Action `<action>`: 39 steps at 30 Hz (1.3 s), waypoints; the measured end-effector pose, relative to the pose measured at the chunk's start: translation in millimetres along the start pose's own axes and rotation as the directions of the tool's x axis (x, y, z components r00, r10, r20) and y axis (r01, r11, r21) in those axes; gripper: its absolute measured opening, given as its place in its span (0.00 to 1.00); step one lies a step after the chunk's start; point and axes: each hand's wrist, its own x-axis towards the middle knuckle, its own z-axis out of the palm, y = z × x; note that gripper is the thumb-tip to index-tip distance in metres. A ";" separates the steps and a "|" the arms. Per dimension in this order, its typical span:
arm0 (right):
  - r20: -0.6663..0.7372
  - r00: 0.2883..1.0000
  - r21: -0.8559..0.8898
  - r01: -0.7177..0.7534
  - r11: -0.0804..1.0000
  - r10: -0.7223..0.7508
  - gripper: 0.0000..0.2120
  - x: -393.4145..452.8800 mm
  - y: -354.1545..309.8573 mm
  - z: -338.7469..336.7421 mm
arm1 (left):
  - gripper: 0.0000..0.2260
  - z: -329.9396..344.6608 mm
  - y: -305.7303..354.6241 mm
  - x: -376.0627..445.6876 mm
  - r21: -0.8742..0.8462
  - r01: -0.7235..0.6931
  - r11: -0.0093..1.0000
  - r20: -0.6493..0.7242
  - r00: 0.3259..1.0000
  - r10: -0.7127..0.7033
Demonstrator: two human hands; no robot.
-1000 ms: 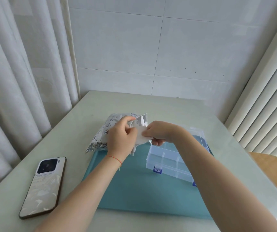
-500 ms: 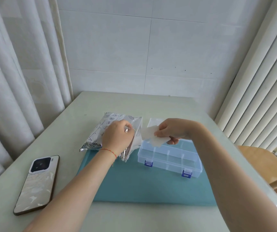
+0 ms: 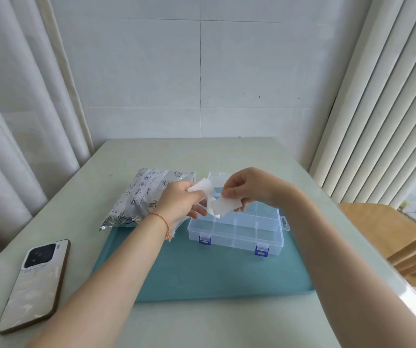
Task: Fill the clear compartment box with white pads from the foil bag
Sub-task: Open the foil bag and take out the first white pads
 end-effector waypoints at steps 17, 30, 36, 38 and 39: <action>-0.273 0.960 -0.048 0.050 0.998 -0.061 0.10 15.7 -3.7 23.6 | 0.11 2.3 -0.1 3.8 -0.356 0.197 0.913 0.185 0.973 -0.137; -0.473 0.879 0.225 0.192 0.955 -0.065 0.17 14.0 1.8 13.0 | 0.12 -0.4 -8.5 7.4 -0.425 0.156 0.892 0.161 0.982 -0.095; -0.296 0.950 0.137 0.144 0.980 -0.098 0.03 8.0 -3.7 15.5 | 0.13 4.0 -3.5 9.0 -0.579 0.290 0.762 0.276 0.949 -0.152; -0.265 0.961 -0.055 0.073 0.996 -0.085 0.03 8.0 -8.0 20.4 | 0.16 5.8 -3.4 9.4 -0.579 0.311 0.754 0.310 0.939 -0.149; -0.277 0.957 -0.106 0.056 0.993 -0.083 0.05 9.2 -9.5 23.5 | 0.18 6.8 -3.3 9.4 -0.585 0.320 0.745 0.323 0.935 -0.148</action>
